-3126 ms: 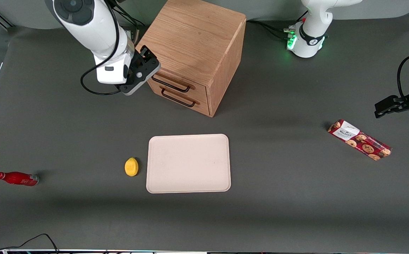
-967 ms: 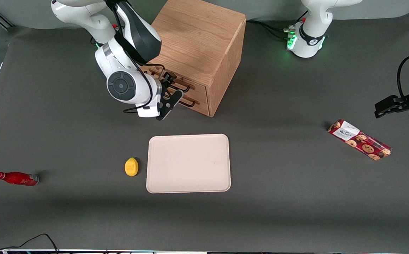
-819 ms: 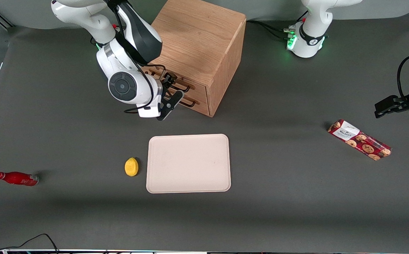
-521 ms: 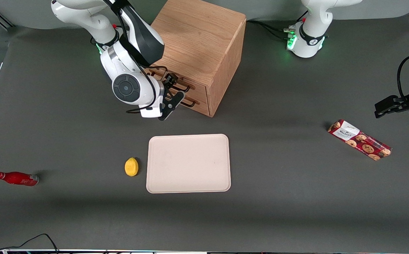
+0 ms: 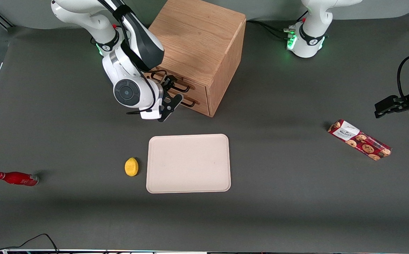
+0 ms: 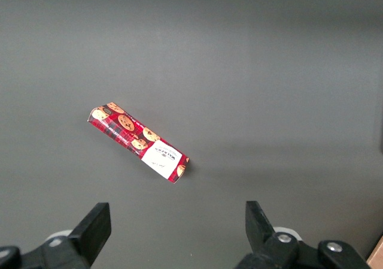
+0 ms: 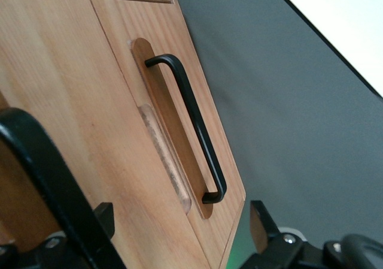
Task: Open upper drawer
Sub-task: 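Pull the upper drawer outward by its handle with the right gripper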
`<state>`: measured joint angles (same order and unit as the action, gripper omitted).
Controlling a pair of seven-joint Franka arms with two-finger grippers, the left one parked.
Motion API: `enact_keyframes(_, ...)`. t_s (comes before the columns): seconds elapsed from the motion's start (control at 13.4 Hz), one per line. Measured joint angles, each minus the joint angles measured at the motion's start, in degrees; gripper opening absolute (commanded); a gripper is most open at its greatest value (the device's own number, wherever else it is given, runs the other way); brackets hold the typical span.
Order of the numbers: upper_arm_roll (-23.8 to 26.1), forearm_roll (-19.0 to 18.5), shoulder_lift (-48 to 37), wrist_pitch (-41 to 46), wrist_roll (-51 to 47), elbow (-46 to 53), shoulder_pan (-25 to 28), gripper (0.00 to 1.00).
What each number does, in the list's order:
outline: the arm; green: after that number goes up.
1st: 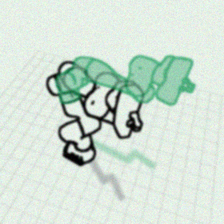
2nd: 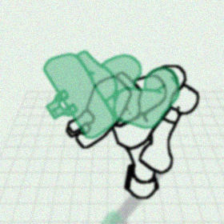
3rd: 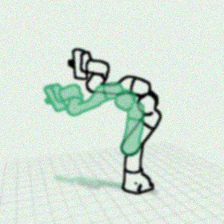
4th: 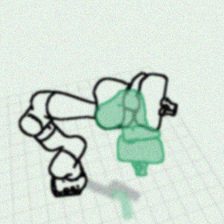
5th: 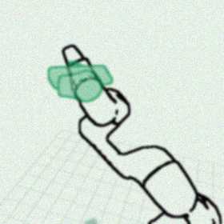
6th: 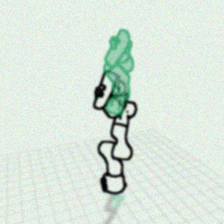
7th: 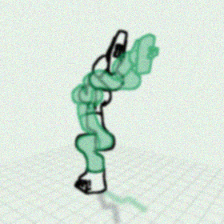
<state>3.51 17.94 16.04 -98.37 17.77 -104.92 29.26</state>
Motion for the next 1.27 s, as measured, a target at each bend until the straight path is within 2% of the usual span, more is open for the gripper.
enact_keyframes(0.52, 0.18, 0.09, 0.00, -0.21, 0.48, -0.10, -0.58, 1.00)
enact_keyframes(1.27, 0.17, 0.08, 0.92, -1.74, 3.63, 1.27, -4.46, 1.00)
